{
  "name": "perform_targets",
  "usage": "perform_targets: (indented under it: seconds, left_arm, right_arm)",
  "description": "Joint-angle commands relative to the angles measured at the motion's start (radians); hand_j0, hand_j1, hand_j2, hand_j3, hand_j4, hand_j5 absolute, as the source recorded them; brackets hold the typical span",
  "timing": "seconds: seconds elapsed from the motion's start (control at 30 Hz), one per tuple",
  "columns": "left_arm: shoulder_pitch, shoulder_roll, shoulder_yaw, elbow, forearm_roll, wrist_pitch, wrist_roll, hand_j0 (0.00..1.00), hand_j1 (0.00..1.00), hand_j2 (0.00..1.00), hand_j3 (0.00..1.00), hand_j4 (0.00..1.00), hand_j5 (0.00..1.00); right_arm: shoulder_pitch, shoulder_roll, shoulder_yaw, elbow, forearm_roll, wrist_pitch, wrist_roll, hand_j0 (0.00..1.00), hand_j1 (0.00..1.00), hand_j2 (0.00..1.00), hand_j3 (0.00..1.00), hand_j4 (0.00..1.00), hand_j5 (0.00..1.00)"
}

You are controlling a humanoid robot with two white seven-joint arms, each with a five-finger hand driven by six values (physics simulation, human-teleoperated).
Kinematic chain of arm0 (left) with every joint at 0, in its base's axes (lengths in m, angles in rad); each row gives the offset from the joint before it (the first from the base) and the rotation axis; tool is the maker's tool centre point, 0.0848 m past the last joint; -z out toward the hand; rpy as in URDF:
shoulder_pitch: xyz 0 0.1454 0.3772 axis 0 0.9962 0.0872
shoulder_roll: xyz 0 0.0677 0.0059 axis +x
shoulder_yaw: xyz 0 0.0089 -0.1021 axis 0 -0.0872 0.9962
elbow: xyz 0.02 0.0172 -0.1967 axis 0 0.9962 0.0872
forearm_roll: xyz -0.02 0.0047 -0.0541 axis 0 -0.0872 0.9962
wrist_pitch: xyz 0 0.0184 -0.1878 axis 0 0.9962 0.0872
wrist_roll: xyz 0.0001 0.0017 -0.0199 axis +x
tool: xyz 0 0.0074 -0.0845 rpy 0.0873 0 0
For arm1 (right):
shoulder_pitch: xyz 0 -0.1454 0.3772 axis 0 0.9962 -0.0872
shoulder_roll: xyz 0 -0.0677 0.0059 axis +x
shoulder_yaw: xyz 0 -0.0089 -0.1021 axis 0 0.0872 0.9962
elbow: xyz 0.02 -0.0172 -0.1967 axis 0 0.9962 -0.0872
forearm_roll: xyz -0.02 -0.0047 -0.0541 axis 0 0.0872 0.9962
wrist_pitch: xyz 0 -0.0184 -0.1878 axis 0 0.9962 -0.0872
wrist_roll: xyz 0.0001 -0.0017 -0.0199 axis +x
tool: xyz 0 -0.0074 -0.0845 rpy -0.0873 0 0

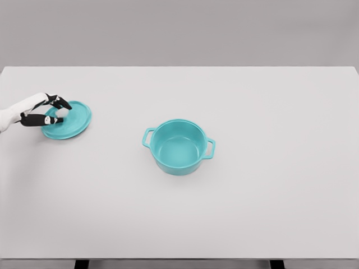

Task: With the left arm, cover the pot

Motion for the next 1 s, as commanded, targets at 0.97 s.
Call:
perform_targets:
  seconds: [0.97]
  left_arm:
    - [0.012, 0.012, -0.071, -0.587, -0.007, -0.037, -0.022, 0.49, 0.49, 0.49, 0.49, 0.49, 0.49]
  right_arm:
    - [0.0, 0.0, 0.0, 0.0, 0.001, 0.0, 0.0, 1.0, 1.0, 1.0, 1.0, 1.0, 1.0]
